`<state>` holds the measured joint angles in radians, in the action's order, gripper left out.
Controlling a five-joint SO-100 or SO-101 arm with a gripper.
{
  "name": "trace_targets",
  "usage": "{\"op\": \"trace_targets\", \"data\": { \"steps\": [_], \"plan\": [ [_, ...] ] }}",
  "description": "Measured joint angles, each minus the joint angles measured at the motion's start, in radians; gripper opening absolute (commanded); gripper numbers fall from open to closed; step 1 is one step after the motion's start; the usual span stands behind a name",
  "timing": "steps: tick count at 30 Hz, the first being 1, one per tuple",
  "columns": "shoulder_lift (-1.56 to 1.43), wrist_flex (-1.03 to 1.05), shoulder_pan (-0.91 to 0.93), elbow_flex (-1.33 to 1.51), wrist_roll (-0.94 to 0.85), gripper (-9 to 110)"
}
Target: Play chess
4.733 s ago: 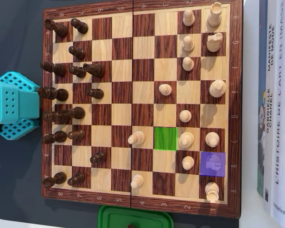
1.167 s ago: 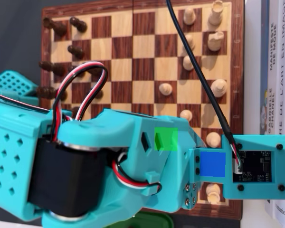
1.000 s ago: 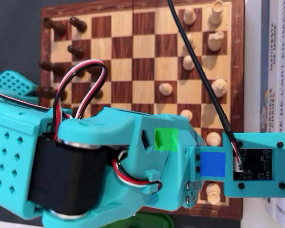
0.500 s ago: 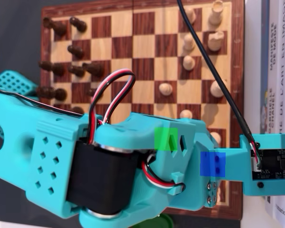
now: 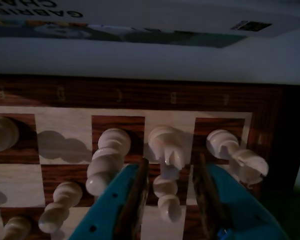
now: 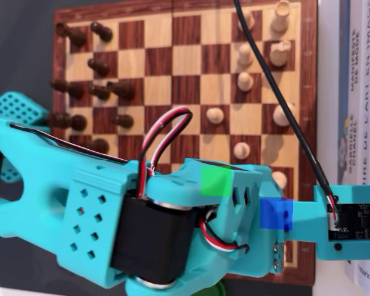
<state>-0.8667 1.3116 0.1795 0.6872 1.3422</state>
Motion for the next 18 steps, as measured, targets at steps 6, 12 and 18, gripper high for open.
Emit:
{"op": "trace_targets", "data": {
  "steps": [6, 12, 18],
  "plan": [
    [0.003, 0.000, 0.000, 0.000, -0.002, 14],
    [0.006, 0.000, 0.009, 0.000, -0.008, 14],
    [0.006, -0.031, 0.011, 0.000, -0.008, 14]
  ]
}}
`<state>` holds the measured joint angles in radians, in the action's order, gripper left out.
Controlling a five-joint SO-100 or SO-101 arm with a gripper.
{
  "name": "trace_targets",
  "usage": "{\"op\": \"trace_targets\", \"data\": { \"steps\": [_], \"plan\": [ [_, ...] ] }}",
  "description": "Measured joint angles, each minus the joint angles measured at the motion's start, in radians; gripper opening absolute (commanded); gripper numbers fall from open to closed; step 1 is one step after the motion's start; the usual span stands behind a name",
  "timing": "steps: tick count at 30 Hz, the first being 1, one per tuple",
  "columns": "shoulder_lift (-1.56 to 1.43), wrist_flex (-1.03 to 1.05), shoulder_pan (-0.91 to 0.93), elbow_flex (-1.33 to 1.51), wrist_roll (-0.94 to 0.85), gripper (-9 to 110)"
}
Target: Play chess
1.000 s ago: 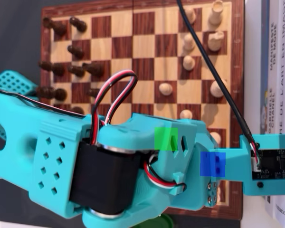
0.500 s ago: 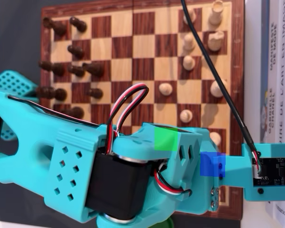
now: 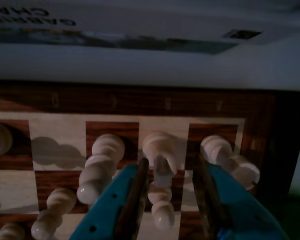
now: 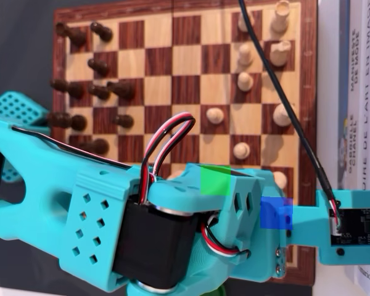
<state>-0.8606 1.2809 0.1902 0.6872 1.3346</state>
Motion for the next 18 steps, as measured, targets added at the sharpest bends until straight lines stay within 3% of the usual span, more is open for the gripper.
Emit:
{"op": "trace_targets", "data": {
  "steps": [18],
  "plan": [
    [0.067, 0.000, 0.000, 0.000, 0.000, 14]
  ]
}}
